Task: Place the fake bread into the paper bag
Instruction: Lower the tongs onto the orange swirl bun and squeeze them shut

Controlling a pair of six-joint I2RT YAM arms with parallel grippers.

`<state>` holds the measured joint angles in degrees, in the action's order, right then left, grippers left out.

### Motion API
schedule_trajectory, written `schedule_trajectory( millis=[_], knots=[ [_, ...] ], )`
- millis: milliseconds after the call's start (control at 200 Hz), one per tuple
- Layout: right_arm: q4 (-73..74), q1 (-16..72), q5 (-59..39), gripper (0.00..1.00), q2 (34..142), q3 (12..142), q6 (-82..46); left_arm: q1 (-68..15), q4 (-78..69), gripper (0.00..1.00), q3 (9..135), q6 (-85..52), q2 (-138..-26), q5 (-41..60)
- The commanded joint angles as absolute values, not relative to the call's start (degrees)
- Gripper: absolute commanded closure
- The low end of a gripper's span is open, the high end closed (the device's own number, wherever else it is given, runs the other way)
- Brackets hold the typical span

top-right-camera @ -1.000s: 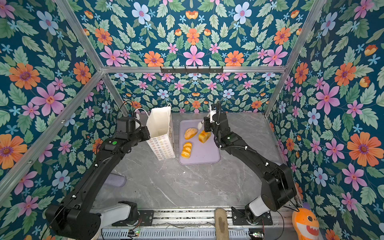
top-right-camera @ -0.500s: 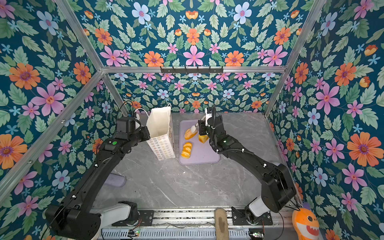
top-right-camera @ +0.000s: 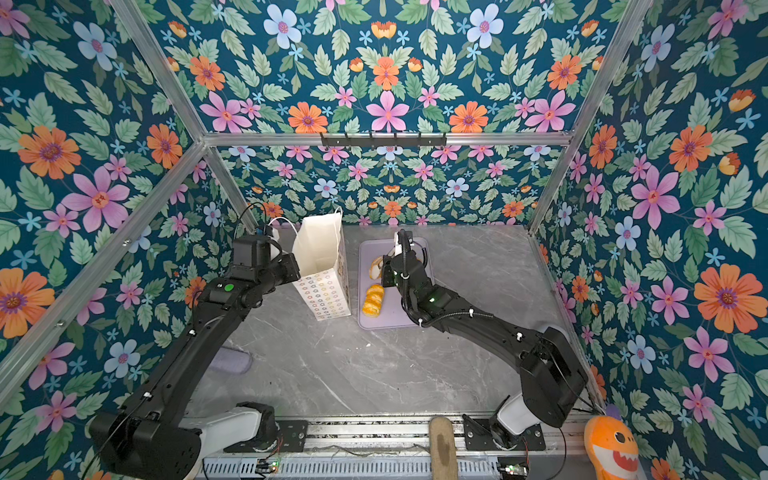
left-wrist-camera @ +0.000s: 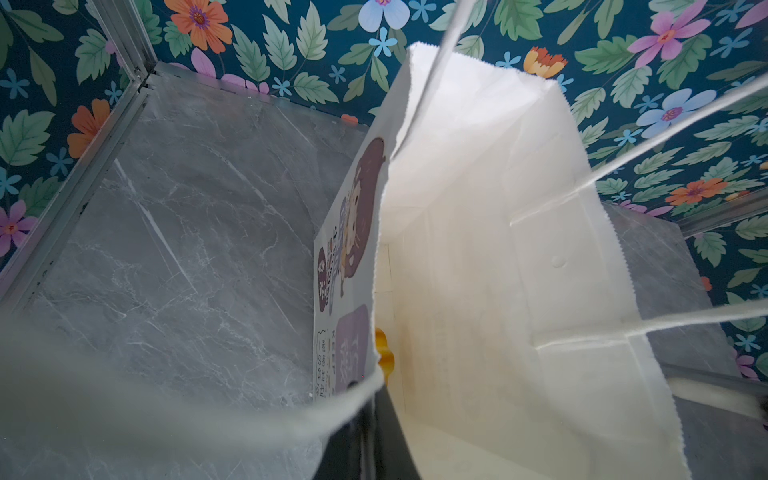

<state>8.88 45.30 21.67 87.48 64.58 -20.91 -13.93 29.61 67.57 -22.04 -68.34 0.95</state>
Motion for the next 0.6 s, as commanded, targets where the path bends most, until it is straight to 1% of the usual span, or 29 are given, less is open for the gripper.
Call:
schedule_trajectory(
  millis=[0,135,280,590],
  knots=[
    [11.5,46.9,25.3,0.54,88.1,64.5,-21.1,-14.0,29.3,0.9,67.4,-21.5,-68.1,0.9],
    [10.3,47.8,24.8,0.54,88.9,64.8,-21.8,-13.9,29.3,0.9,67.3,-21.4,-67.9,0.9],
    [9.0,48.7,25.0,0.51,89.8,65.1,-22.3,-13.9,29.2,0.9,67.2,-21.3,-67.9,1.0],
    [7.8,50.1,26.1,0.51,91.3,65.2,-23.2,-14.0,29.0,0.9,66.8,-21.3,-67.5,1.1]
  ],
)
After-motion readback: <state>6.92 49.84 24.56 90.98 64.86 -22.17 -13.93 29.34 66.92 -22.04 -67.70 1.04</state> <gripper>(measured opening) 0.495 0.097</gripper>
